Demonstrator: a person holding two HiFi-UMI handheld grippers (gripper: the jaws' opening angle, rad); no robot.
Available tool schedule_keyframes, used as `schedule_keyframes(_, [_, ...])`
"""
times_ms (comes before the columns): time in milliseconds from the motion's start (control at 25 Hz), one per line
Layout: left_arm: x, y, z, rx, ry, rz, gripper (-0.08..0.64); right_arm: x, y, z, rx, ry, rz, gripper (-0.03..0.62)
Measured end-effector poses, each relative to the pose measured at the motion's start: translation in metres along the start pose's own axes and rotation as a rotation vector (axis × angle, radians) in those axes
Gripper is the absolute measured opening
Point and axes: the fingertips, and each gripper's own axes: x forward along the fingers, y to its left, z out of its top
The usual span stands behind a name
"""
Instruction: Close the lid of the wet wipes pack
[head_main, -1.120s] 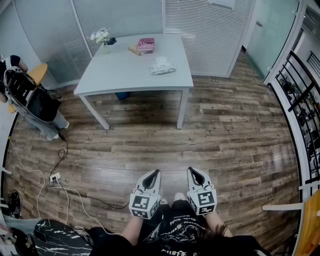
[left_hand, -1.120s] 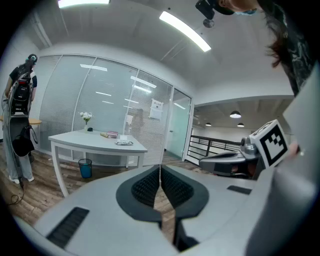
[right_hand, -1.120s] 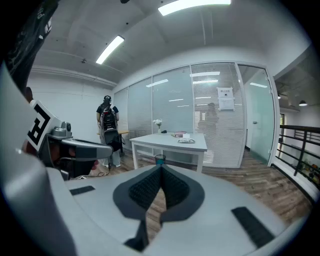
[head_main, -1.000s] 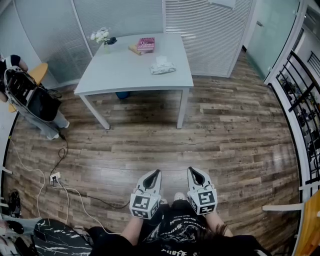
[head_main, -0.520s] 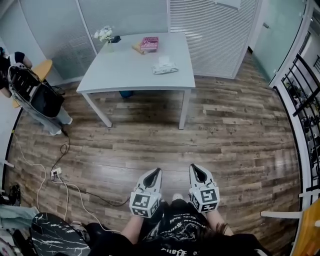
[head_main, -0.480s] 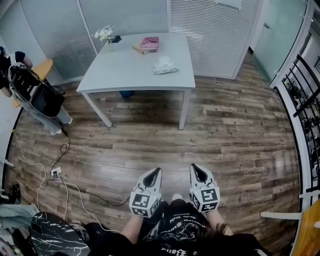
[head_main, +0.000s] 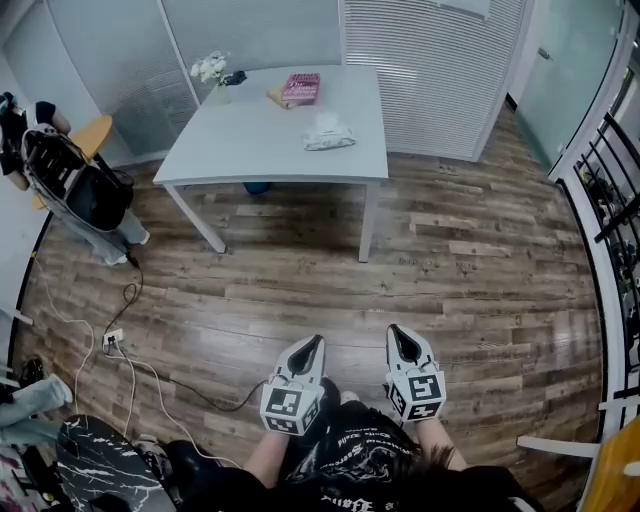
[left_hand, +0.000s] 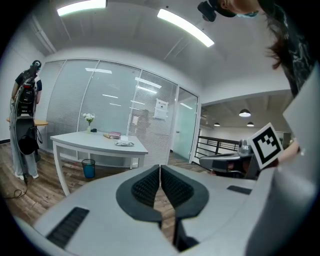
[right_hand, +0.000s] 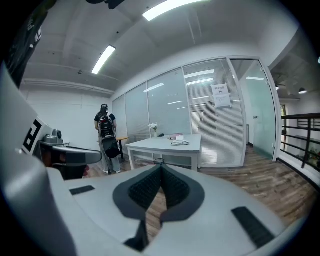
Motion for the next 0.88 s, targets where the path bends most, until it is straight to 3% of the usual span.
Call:
schedule_keyframes(480, [0.054,0.013,-0.001,-0.005,0.027,-0.049,0.011,0.028,-0.031,-0.011,0.026,0.044,-0.048,-0.002])
schedule_keyframes(880, [0.116,0.087,0.030,-0.016,0.017,-0.073,0.011,0.120,-0.031,0.025,-0.004,0.047,-0.050,-0.002])
